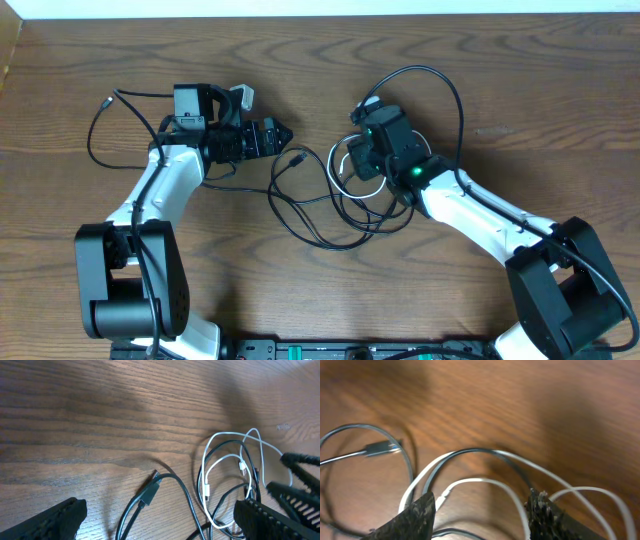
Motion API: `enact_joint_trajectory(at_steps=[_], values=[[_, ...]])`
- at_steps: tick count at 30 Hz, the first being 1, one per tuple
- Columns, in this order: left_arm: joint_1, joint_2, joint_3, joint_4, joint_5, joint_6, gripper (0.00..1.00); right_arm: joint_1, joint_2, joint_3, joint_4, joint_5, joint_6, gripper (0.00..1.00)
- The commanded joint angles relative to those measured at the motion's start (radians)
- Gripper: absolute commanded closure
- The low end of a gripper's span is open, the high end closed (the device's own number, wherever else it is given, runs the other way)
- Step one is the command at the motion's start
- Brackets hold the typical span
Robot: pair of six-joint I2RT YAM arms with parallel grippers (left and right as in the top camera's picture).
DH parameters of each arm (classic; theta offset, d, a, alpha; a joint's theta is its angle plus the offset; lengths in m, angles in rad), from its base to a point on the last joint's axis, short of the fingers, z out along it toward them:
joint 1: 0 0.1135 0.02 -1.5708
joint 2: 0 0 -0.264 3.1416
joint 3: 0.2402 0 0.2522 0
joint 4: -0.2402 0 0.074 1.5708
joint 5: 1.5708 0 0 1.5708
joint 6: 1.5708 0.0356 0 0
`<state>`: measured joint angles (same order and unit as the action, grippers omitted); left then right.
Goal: Untangle cables
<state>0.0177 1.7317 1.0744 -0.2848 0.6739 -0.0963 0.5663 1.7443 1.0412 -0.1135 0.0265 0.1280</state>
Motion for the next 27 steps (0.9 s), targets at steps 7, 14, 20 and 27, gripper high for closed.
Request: enact_joint_trajectory(at_steps=[7, 14, 20, 27], values=[[0.002, 0.006, 0.021, -0.001, -0.006, 0.009, 0.00, -0.004, 0.003, 0.237, -0.301, -0.090, 0.013, 0.42], [0.002, 0.006, 0.021, -0.001, -0.006, 0.009, 0.00, 0.001, 0.015, 0.241, -0.347, -0.146, 0.017, 0.53], [0.002, 0.006, 0.021, -0.002, -0.006, 0.010, 0.00, 0.039, 0.039, 0.238, -0.307, -0.146, 0.085, 0.90], [0.002, 0.006, 0.021, -0.002, -0.006, 0.009, 0.00, 0.079, 0.042, 0.238, -0.259, -0.144, 0.085, 0.99]])
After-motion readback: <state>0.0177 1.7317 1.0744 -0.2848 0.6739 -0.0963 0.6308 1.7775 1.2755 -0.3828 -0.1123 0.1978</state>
